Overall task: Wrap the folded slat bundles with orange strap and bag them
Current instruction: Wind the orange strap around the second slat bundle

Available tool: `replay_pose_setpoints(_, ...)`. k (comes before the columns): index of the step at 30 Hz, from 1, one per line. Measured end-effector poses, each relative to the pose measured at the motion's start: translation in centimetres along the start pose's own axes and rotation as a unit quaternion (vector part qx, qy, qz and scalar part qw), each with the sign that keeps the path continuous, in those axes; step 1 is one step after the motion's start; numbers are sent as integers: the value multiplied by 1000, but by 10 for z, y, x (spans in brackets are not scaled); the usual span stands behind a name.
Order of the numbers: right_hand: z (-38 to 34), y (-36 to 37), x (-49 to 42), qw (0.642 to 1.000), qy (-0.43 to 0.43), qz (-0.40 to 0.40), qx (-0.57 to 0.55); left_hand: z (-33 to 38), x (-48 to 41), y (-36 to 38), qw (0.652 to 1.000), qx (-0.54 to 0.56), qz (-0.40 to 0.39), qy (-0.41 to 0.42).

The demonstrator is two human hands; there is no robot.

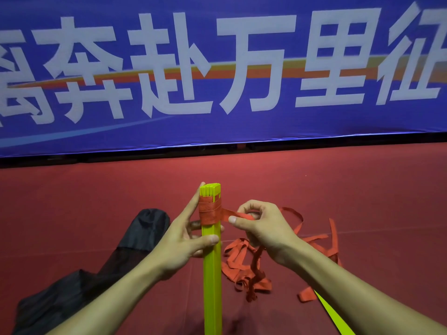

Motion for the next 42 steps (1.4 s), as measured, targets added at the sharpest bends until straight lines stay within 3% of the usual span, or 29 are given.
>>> replay_pose_setpoints(10, -11, 8, 3, 995, -45, -8, 84, 10, -4, 6, 997, -47, 31, 59)
replay_pose_setpoints(18, -32, 1, 6, 964, -94, 88, 234, 21, -7, 7, 986, -129, 69, 84)
replay_pose_setpoints(23, -34, 0, 7, 953, -89, 100, 273, 27, -5, 9, 979, -164, 87, 82)
replay_pose_setpoints(27, -29, -5, 5, 965, -73, 100, 233, 29, -4, 9, 977, -175, 105, 68)
replay_pose_setpoints(36, -21, -13, -2, 977, -66, 104, 173, 16, -3, 19, 998, -32, 48, 3)
replay_pose_setpoints(42, -16, -12, -4, 982, -56, 92, 154, 12, -6, 12, 996, -34, 88, 0)
Point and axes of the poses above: each hand's wrist, its own x-axis away from the middle knuckle, its own y-axis out of the palm, z = x × y, the point moved 10 cm from there along -x, towards the middle knuckle, and after that the axes turned 5 degrees about x, right-handed, at the moved point
